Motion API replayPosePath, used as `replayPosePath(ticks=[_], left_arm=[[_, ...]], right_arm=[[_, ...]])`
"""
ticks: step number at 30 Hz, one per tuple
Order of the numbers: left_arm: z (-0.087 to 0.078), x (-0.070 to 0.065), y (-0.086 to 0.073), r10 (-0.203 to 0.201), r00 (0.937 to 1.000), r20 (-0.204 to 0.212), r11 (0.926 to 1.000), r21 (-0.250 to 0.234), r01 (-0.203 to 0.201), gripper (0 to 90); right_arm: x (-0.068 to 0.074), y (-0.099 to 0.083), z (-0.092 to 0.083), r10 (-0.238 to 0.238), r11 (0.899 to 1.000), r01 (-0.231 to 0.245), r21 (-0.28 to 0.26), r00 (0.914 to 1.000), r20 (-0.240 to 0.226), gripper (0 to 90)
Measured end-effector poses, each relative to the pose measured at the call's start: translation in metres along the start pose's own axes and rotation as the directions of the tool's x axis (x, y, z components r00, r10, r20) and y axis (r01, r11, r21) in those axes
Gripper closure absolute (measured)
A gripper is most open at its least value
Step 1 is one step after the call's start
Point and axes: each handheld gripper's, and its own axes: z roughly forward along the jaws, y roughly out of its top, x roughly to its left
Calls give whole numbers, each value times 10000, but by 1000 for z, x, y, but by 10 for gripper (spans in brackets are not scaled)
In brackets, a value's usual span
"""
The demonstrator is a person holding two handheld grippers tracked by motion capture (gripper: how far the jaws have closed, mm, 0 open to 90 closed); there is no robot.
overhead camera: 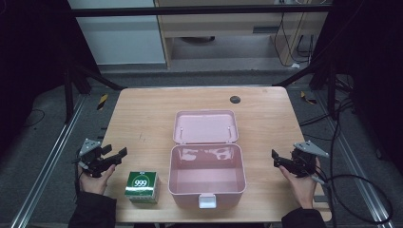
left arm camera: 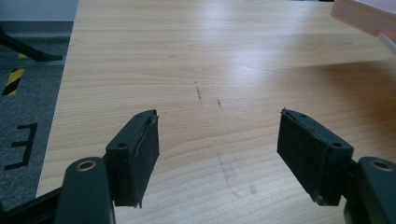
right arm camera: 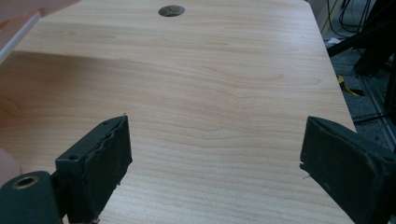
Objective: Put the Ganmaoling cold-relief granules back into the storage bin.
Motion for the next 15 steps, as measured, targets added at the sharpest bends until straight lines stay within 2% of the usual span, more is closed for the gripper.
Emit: replayPosePath(ticks=[1, 5, 8, 11, 12, 13, 15], left_arm=[[0, 0, 0, 0, 10000, 0, 10000, 0, 0, 287], [-3, -1, 5, 258, 9980, 582, 9996, 68, -262, 285], [-7, -2, 9, 465, 9938, 1011, 9988, 97, -477, 279], [-10, -3, 13, 757, 9875, 1379, 9970, 67, -774, 267], [-12, -3, 15, 892, 9825, 1634, 9958, 61, -915, 263], [-12, -3, 15, 892, 9825, 1634, 9958, 61, -915, 255], [-14, -5, 17, 1076, 9773, 1825, 9937, 97, -1112, 252]], right_arm=[[0, 0, 0, 0, 10000, 0, 0, 10000, 0, 92], [0, -1, 1, -202, 9997, 201, 161, 9998, 91, 92], [0, -2, 2, -436, 9988, 432, 210, 9989, 169, 93], [1, -2, 3, -511, 9985, 508, 193, 9986, 168, 93], [1, -2, 3, -546, 9984, 542, 187, 9983, 203, 94], [1, -2, 3, -546, 9984, 542, 187, 9983, 203, 94], [1, -3, 3, -529, 9985, 526, 167, 9984, 196, 94]])
